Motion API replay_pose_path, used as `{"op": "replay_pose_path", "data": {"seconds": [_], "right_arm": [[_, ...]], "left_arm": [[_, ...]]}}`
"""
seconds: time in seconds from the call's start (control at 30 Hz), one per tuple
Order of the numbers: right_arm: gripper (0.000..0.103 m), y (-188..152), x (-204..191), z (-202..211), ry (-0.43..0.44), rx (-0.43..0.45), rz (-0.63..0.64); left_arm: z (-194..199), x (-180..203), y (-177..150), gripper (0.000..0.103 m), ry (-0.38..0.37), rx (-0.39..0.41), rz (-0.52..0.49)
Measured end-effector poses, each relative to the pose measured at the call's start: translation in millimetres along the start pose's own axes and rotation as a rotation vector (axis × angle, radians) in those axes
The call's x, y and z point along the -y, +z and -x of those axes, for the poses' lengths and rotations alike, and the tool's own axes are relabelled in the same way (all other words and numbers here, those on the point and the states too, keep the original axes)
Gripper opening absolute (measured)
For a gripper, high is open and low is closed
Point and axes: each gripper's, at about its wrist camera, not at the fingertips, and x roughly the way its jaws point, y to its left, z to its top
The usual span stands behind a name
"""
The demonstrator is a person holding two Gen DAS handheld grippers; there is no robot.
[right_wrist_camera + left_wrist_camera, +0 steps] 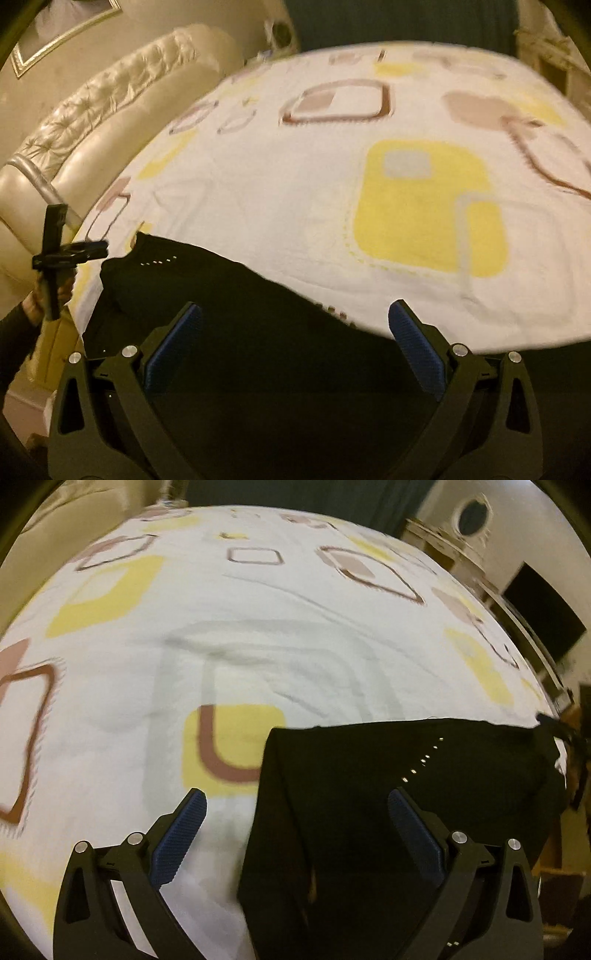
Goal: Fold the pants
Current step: 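Grasp the waistband edge of the black pants with both grippers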
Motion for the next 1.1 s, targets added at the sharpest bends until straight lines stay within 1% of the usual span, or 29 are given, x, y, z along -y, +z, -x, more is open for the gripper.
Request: {"op": "replay_pose_path", "data": {"seconds": [0.07, 0.1, 0.2, 0.27, 0.3, 0.37, 0.4, 0.43, 0.47, 0.5, 0.53, 0.57, 0.6, 0.63, 0.67, 0.73, 0.8, 0.83, 0.9, 0.93, 0.97, 1.03, 1.1], "right_arm": [[0.101, 7, 8, -20, 0.037, -0.069, 0.006], [0.101, 9, 11, -30, 0.033, -0.104, 0.019], [0.101, 10, 14, -52, 0.032, -0.178, 0.05], [0.101, 8, 14, -61, 0.043, -0.214, 0.065], [0.1, 6, 12, -64, 0.039, -0.229, 0.086], [0.092, 6, 8, -68, 0.01, -0.247, 0.129], [0.078, 6, 6, -68, -0.014, -0.254, 0.153], [0.059, 6, 5, -65, -0.021, -0.261, 0.17], [0.045, 6, 6, -61, 0.027, -0.276, 0.162], [0.013, 6, 7, -59, 0.074, -0.29, 0.147], [0.009, 4, 6, -56, 0.097, -0.311, 0.147], [0.009, 1, 1, -54, 0.073, -0.319, 0.186], [0.008, -2, -4, -51, 0.049, -0.323, 0.218], [0.008, -1, -6, -49, 0.027, -0.314, 0.223], [0.008, 1, -7, -47, 0.008, -0.299, 0.222], [0.007, 8, -6, -33, -0.027, -0.237, 0.206], [0.007, 18, -5, -19, -0.059, -0.17, 0.195], [0.007, 22, -9, -10, -0.093, -0.131, 0.204], [0.007, 24, -20, 9, -0.16, -0.05, 0.244], [0.007, 21, -38, 7, -0.193, -0.019, 0.272], [0.007, 25, -40, 8, -0.218, 0.002, 0.296], [0.007, 16, -53, 23, -0.261, 0.056, 0.346], [0.007, 4, -67, 28, -0.277, 0.091, 0.373]], "left_arm": [[-14, -1, 6, 0.098, -0.007, -0.024, -0.025], [-25, 0, 9, 0.098, -0.009, -0.045, -0.049], [-46, -4, 16, 0.098, -0.005, -0.112, -0.073], [-53, -6, 19, 0.098, -0.01, -0.125, -0.074], [-53, -8, 22, 0.098, -0.018, -0.117, -0.071], [-53, -12, 24, 0.098, -0.041, -0.122, -0.048], [-54, -14, 26, 0.097, -0.051, -0.128, -0.044], [-53, -13, 26, 0.095, -0.05, -0.131, -0.052], [-54, -10, 25, 0.09, -0.035, -0.13, -0.068], [-54, -7, 27, 0.074, 0.019, -0.127, -0.099], [-53, -4, 26, 0.064, 0.041, -0.122, -0.12], [-52, -4, 26, 0.055, 0.024, -0.123, -0.125], [-48, -1, 26, 0.04, -0.001, -0.123, -0.132], [-47, 1, 27, 0.035, -0.008, -0.127, -0.136], [-45, 2, 27, 0.034, -0.01, -0.128, -0.136], [-42, 3, 32, 0.032, -0.002, -0.113, -0.122], [-29, 5, 43, 0.029, -0.003, -0.051, -0.105], [-19, 3, 47, 0.027, -0.013, -0.014, -0.084], [3, -1, 58, 0.027, -0.054, 0.054, -0.028], [13, -2, 60, 0.027, -0.074, 0.082, -0.012], [24, -2, 61, 0.027, -0.084, 0.102, -0.009], [39, 7, 57, 0.027, -0.087, 0.137, -0.021], [55, 13, 45, 0.026, -0.094, 0.156, -0.02]]}}
